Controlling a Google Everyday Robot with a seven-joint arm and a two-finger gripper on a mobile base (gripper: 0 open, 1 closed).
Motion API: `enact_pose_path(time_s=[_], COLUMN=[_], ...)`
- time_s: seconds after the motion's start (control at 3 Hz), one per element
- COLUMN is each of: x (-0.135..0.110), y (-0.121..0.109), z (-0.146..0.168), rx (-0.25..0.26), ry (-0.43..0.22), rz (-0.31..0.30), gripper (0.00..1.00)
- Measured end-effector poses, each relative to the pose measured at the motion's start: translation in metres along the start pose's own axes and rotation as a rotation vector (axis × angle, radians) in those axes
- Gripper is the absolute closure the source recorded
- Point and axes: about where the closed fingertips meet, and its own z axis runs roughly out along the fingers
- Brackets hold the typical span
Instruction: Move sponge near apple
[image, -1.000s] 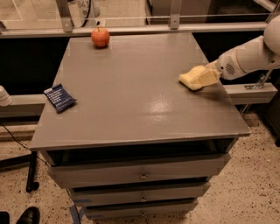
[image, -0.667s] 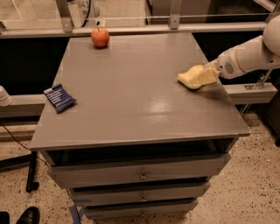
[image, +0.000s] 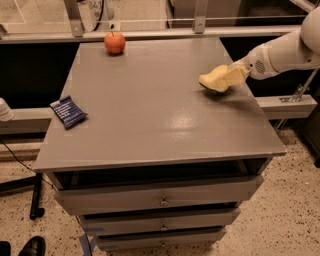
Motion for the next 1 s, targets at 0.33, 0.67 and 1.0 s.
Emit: enact_pose_path(time_s=[0.33,0.67,1.0], x=[-0.029,-0.029,-0.05], y=[-0.016,-0.016,-0.027], z=[-0.037,-0.037,-0.023], rx=[0.056,0.055,0.079], ry=[-0.04,-0.04,-0.111], rz=[-0.064,-0.064,-0.053], gripper=[1.0,1.0,1.0])
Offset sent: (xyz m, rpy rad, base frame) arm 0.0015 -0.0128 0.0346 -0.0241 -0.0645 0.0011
